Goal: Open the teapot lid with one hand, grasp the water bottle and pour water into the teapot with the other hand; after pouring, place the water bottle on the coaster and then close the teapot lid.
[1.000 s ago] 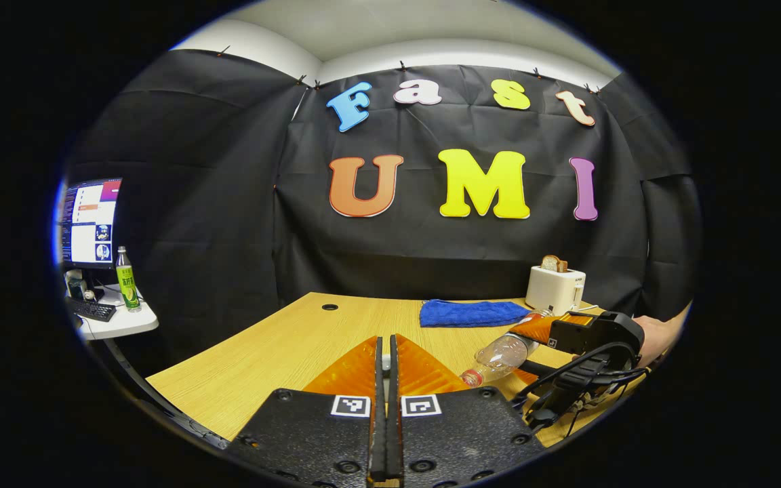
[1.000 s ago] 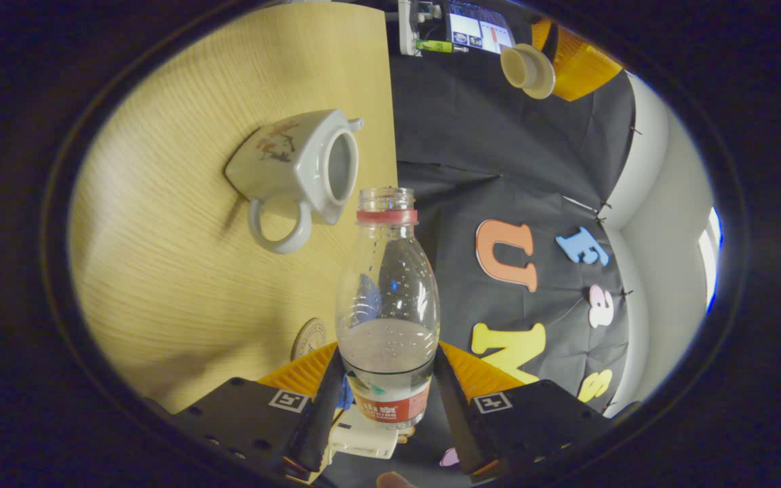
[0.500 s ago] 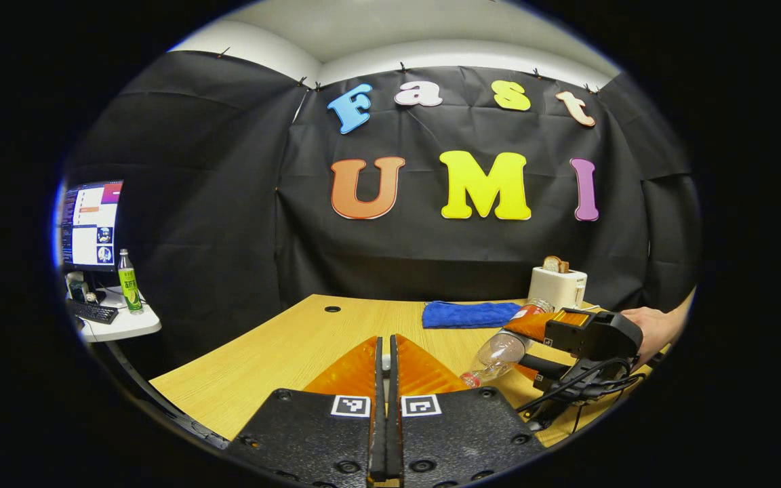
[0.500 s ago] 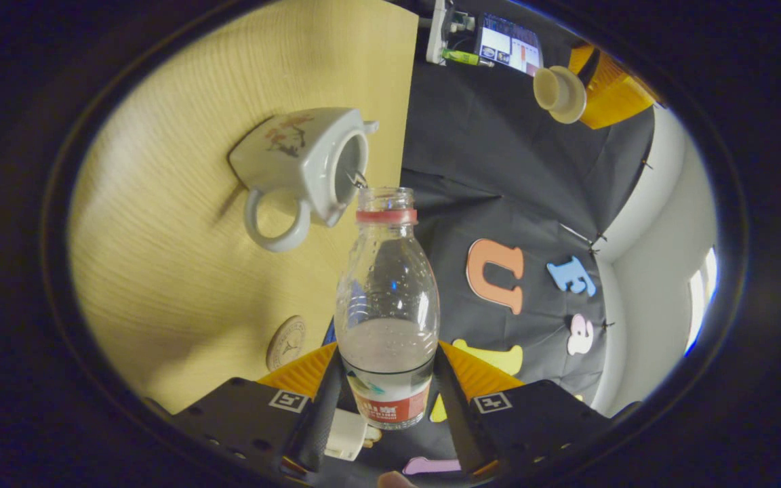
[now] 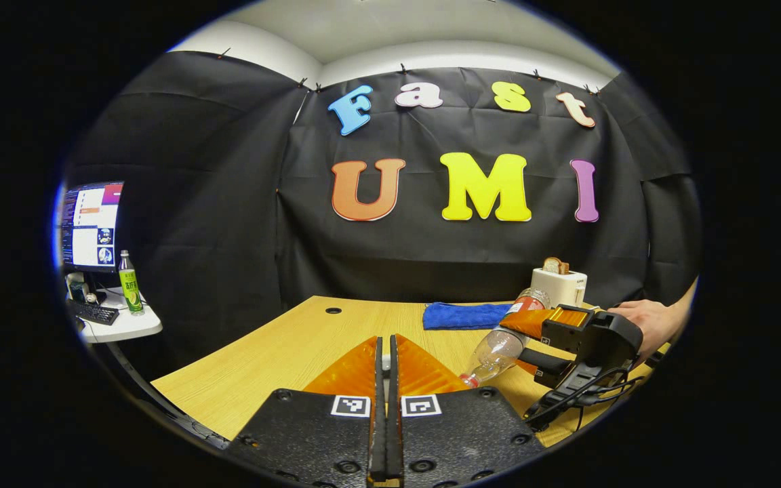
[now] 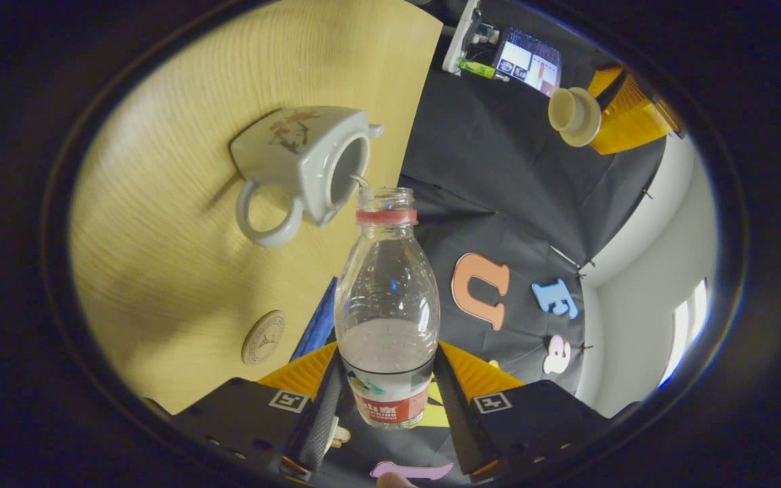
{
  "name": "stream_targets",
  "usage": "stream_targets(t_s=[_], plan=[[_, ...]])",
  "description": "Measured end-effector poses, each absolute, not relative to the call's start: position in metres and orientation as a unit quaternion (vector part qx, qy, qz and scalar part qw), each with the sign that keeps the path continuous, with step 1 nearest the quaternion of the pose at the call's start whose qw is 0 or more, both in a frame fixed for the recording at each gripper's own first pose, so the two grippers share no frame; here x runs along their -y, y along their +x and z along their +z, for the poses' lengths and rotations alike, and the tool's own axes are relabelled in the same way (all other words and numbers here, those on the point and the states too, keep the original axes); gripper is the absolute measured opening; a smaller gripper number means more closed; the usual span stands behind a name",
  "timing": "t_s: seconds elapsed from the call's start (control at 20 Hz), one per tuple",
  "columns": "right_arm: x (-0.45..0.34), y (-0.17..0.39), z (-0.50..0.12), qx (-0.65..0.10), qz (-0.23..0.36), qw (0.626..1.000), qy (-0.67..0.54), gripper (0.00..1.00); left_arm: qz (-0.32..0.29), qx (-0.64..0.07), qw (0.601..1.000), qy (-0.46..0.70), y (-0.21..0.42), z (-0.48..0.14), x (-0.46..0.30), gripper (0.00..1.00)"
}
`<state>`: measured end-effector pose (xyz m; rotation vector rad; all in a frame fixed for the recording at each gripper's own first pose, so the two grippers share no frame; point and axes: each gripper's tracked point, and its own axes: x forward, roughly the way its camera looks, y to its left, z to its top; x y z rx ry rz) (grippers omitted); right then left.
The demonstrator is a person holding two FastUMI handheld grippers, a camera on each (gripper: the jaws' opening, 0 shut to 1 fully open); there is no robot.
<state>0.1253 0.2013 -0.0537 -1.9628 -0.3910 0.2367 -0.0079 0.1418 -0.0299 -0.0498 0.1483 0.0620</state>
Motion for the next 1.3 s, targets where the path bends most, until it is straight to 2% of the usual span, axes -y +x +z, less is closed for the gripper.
stream_targets(t_s=[0.6, 1.3], plan=[[-0.209, 0.123, -0.042, 0.183, 0.085, 0.500, -0.842, 0.72, 0.032, -0.074, 0.996, -0.026, -0.009, -0.029, -0.144, 0.03], [-0.214, 0.119, -0.033, 0.201, 0.071, 0.481, -0.850, 0.72, 0.034, -0.070, 0.997, -0.024, -0.011, -0.025, -0.144, 0.03]])
